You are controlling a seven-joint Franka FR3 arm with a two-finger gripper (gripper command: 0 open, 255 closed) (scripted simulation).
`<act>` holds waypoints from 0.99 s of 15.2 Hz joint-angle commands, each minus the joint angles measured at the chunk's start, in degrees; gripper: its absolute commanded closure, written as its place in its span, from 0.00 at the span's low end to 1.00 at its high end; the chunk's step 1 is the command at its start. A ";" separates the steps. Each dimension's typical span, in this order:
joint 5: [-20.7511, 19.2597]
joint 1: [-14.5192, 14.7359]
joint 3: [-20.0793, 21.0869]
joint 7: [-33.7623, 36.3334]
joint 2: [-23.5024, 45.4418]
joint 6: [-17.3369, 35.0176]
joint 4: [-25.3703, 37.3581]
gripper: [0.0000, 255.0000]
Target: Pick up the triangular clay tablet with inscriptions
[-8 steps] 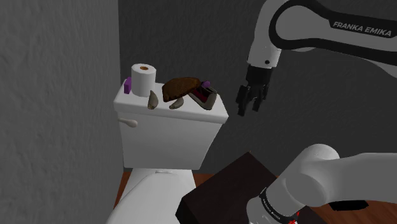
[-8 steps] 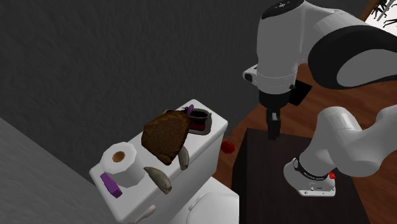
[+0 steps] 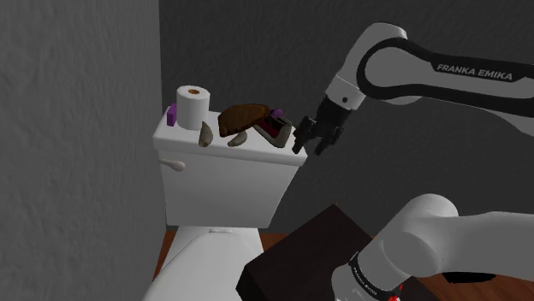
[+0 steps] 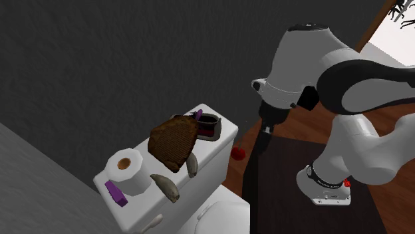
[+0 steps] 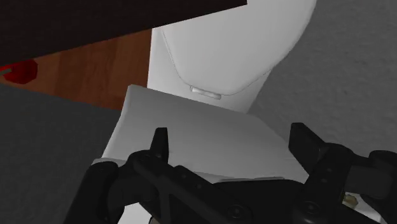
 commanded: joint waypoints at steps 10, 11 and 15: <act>25.73 9.19 0.47 0.45 10.01 59.15 -11.33 0.00; 29.55 13.18 -1.88 -1.58 12.55 65.59 -10.95 0.00; 33.70 54.30 -36.94 -7.02 17.76 96.66 -7.86 0.00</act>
